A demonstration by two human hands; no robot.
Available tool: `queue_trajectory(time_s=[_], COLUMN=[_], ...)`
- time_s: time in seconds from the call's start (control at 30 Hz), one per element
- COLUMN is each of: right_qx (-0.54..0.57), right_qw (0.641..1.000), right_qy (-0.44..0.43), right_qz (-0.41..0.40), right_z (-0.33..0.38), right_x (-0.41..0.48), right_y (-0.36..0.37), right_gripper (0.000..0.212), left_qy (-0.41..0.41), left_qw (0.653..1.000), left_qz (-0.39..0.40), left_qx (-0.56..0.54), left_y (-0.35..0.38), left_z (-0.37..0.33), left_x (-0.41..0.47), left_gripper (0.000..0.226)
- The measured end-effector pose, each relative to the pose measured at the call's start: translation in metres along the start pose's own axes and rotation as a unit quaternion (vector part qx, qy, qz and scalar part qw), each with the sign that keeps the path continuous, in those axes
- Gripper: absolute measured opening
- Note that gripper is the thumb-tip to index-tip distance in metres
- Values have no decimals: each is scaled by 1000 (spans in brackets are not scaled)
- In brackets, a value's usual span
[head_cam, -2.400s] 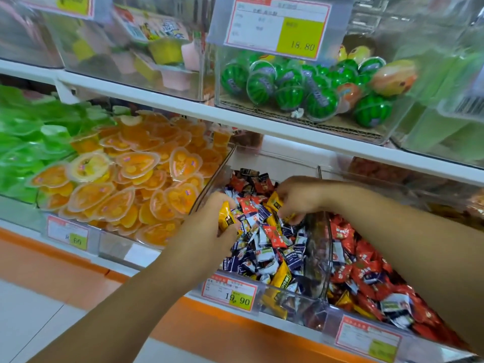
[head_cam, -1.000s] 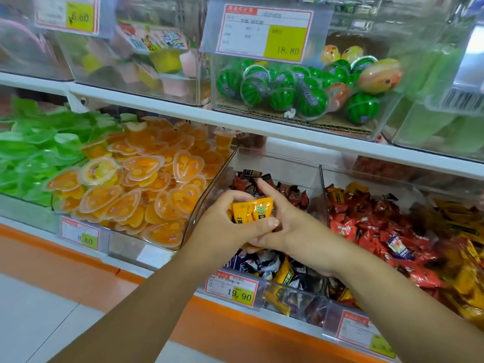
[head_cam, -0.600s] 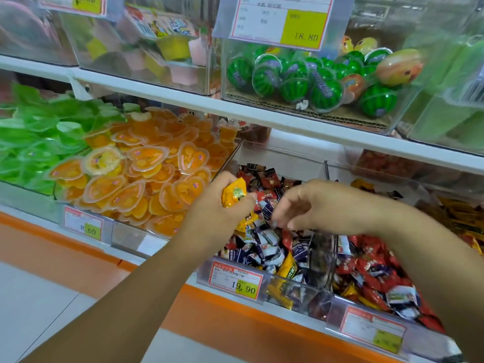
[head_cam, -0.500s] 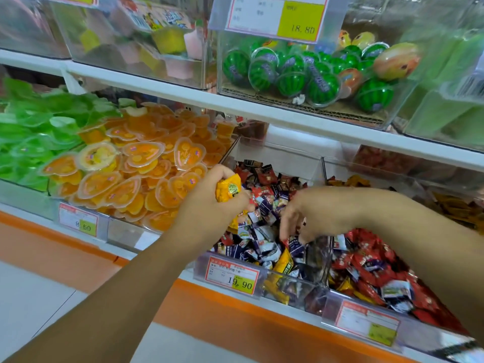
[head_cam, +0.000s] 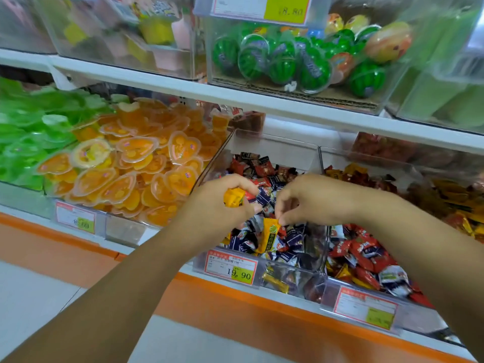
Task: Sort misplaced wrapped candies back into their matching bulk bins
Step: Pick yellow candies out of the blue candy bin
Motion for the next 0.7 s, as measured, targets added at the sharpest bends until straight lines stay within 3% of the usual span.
queue_trajectory(time_s=[0.13, 0.27, 0.37, 0.47, 0.57, 0.63, 0.7], right_qx=[42, 191, 240, 123, -15, -82, -140], right_qw=[997, 973, 964, 991, 985, 977, 971], right_qy=[-20, -73, -55, -46, -57, -46, -38], right_qz=[-67, -111, -96, 37, 163, 191, 188], right_z=[3, 13, 9, 11, 23, 25, 23], right_x=[-2, -10, -6, 6, 27, 39, 44], right_y=[-5, -16, -14, 4, 42, 60, 64], right_gripper=[8, 11, 7, 14, 34, 51, 60], left_qy=[-37, -22, 6, 14, -2, -12, -15], left_qw=[997, 995, 996, 996, 998, 999, 999], left_qz=[59, 61, -15, -75, -44, -27, -20], left_qx=[35, 77, 85, 55, 55, 44, 32], left_y=[7, 7, -6, -27, -33, -32, -33], left_z=[2, 2, -6, -15, -7, 0, 3], left_x=[2, 1, -2, -9, -16, -18, -20], left_gripper=[41, 24, 17, 19, 13, 4, 9])
Point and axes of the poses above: each hand's wrist, its own x-axis towards the middle knuckle, its own y-axis out of the palm, z = x × y, the point moved 2 cm from there along x, towards the middle knuckle, and after that the axes turned 1 degree about -x, right-handed, at the moved point
